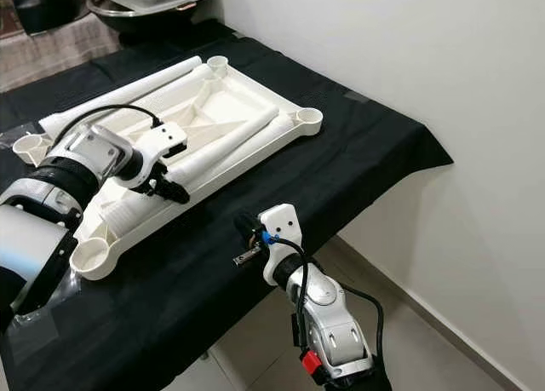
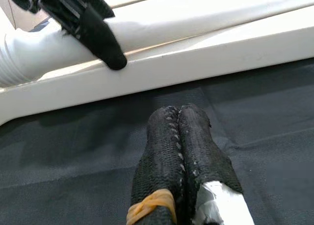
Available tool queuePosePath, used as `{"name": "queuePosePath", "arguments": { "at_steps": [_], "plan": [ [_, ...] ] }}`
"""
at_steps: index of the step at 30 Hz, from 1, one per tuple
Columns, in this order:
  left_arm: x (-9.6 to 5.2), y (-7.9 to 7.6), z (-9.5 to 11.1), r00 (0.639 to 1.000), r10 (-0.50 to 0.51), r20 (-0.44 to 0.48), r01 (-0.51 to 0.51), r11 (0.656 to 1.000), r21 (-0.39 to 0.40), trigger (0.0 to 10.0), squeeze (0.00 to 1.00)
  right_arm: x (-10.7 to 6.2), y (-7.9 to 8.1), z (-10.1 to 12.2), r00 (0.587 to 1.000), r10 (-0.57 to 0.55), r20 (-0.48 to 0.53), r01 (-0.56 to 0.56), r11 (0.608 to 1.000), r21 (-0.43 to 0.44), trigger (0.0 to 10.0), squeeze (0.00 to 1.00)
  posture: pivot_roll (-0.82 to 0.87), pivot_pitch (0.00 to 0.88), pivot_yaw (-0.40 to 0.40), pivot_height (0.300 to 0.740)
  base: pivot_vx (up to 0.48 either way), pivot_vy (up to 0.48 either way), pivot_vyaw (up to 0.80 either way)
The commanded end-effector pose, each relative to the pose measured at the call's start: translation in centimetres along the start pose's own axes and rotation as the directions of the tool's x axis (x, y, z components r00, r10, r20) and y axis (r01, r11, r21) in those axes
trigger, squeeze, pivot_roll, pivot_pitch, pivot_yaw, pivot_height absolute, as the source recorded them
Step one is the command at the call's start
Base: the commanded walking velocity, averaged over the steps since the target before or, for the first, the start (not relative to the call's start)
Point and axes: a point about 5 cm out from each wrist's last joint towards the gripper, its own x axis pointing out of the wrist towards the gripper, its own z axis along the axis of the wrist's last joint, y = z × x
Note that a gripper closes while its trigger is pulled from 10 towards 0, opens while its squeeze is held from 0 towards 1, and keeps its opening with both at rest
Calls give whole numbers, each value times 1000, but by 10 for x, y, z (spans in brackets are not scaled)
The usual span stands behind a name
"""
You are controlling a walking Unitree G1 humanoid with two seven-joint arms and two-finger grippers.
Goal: Building children table
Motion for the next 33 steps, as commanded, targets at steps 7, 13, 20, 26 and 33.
{"name": "queuePosePath", "arguments": {
  "at_steps": [7,13,20,26,33],
  "plan": [
    [-10,3,14,998,-27,55,28,999,-23,10000,0,-1,4,-1,1000,6,-10,-6,1000,14,10000,0,-63,166,55,740,0,0,0],
    [-9,3,11,999,-32,28,32,999,-3,10000,0,0,4,-1,1000,6,-9,-6,1000,17,10000,0,-57,169,56,740,0,0,0],
    [-21,15,27,973,88,215,-80,996,-46,10000,0,1,4,0,1000,4,-7,-3,1000,22,10000,0,-55,169,53,740,0,0,0],
    [-46,31,49,845,204,494,-126,974,-187,10000,0,1,3,0,1000,5,-9,-5,1000,26,10000,0,-47,160,36,740,0,0,0],
    [-59,36,52,628,240,741,54,935,-349,10000,0,3,3,-1,1000,11,-10,-11,1000,23,10000,0,-54,152,30,740,0,0,0]
  ]
}}
